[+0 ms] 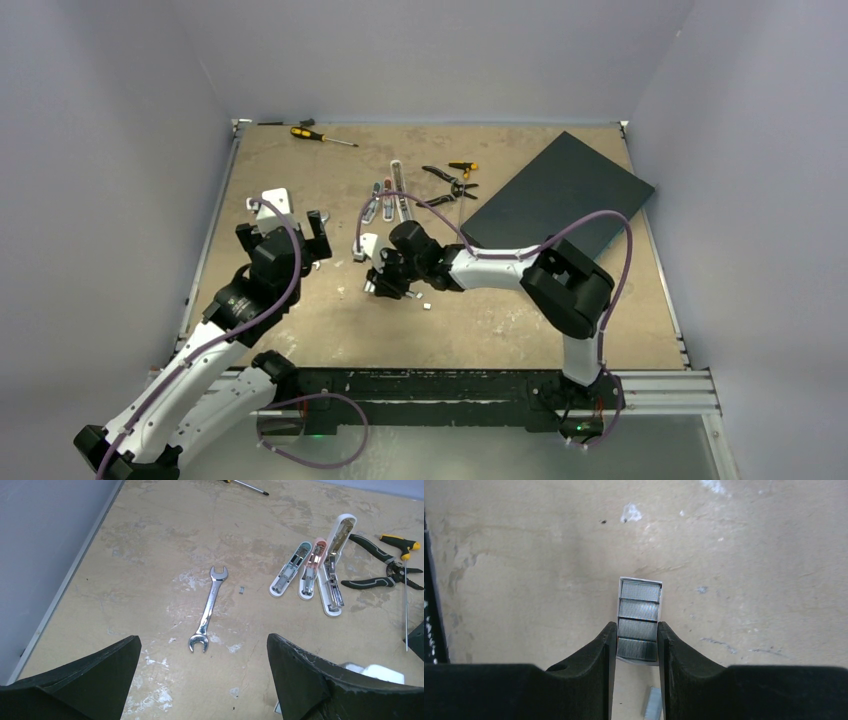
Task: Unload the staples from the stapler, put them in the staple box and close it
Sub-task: Place the staple box at the center of the board.
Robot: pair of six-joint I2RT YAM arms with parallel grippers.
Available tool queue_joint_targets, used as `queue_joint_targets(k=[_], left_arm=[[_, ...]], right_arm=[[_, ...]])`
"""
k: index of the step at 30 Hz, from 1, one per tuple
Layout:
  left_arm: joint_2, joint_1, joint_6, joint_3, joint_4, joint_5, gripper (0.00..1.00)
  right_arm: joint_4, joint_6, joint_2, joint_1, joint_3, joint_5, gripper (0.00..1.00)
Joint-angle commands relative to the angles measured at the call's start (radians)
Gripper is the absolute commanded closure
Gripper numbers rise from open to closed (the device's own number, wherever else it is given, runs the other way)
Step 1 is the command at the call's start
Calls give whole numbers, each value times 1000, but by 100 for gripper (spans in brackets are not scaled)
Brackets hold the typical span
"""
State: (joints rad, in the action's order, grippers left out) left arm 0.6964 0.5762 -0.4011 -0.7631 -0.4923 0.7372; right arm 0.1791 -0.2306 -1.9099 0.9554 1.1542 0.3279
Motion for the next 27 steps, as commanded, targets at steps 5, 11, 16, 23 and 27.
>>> queue_joint_targets(k=[5,11,16,23,27], left_arm=[[4,-4,11,-30,12,0,5],[2,-4,11,-29,12,5,5],[8,-4,13,-29,11,1,5],[5,-5,13,-30,12,1,5],[7,-4,13,-29,13,2,5]], right_arm=[[24,-114,45,6,-69,145,67],[-28,-162,37,19,-73,208,66],[-76,-189,40,34,-83,188,63],[-111,-191,39,45,-103,178,54],[-93,-168,63,45,-112,183,38]])
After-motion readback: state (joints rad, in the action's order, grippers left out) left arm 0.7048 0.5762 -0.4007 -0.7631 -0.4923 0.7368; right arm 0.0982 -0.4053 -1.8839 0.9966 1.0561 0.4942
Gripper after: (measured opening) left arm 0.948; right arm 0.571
